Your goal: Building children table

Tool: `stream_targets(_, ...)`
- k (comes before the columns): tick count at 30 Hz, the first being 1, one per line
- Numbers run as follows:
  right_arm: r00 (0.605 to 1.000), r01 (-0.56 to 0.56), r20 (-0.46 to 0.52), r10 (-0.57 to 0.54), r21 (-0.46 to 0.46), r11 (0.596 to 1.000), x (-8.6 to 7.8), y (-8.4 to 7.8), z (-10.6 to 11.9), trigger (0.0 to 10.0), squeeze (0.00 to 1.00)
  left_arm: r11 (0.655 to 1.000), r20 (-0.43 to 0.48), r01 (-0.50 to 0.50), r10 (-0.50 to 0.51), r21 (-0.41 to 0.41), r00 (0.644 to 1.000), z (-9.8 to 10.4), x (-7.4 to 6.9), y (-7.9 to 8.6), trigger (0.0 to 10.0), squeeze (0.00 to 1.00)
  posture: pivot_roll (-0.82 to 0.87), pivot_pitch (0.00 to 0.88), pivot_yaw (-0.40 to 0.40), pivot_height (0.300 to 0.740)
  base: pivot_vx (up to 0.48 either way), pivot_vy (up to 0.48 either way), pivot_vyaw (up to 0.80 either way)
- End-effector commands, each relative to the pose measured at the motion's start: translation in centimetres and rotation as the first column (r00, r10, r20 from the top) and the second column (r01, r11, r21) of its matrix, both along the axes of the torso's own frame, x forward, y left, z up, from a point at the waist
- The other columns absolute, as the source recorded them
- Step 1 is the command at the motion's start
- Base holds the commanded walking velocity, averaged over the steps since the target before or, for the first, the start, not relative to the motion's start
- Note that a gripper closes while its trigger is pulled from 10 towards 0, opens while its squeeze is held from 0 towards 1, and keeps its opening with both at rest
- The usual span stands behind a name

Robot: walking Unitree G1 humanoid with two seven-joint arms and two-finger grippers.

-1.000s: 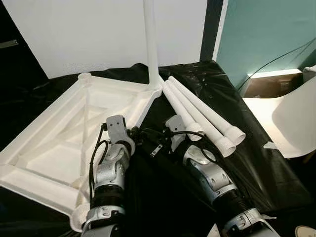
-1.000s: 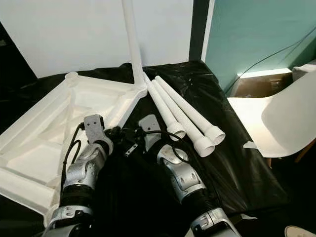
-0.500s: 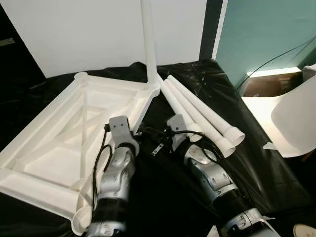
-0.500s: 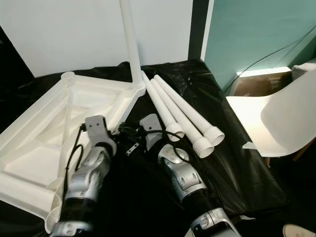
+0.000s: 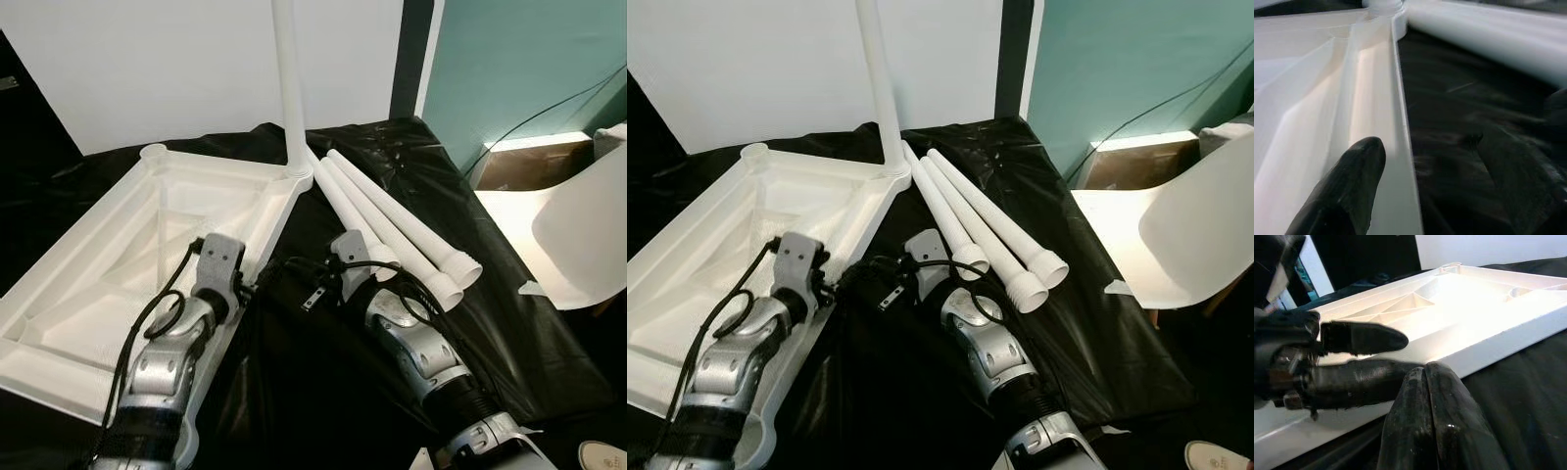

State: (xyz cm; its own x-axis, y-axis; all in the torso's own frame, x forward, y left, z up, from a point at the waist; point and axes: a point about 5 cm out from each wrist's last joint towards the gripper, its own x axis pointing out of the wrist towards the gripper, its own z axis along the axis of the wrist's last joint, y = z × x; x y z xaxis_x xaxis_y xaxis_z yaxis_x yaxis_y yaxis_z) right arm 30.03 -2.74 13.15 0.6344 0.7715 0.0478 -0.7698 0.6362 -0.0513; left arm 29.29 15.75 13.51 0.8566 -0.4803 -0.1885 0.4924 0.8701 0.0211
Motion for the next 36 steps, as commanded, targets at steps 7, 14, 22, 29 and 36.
stream_targets(7,1.000,-0.005,0.007,0.005,0.005,1.000,0.0,0.0,0.2,10.0,0.00,0.997,-0.147,0.054,-0.046,0.055,0.988,-2.0,-1.2,0.6,10.0,0.00,0.13,0.000,0.042,0.740,0.000,0.000,0.00)
stream_targets(14,1.000,-0.011,0.005,0.011,0.004,1.000,0.0,0.2,0.1,10.0,0.00,0.990,-0.336,0.118,-0.085,0.080,0.938,-4.6,-3.1,-0.4,0.0,0.00,0.14,0.000,0.040,0.740,0.000,0.000,0.00)
stream_targets(22,1.000,-0.013,0.008,0.013,0.003,1.000,-0.1,0.2,0.1,10.0,0.00,0.992,-0.359,0.076,-0.034,0.102,0.933,-5.6,-2.4,-2.1,0.0,0.00,0.13,0.000,0.046,0.740,0.000,0.000,0.00)
stream_targets(29,1.000,-0.005,0.009,0.005,0.001,1.000,-0.1,0.1,0.1,10.0,0.00,1.000,-0.352,-0.026,0.025,0.002,0.936,-4.7,-0.3,-4.3,0.0,0.00,0.12,0.000,0.047,0.740,0.000,0.000,0.00)
stream_targets(36,1.000,0.000,0.009,0.000,0.002,1.000,-0.1,0.1,0.1,10.0,0.00,0.972,-0.364,-0.212,0.163,-0.099,0.917,-3.7,1.8,-5.6,0.0,0.00,0.12,0.000,0.048,0.740,0.000,0.000,0.00)
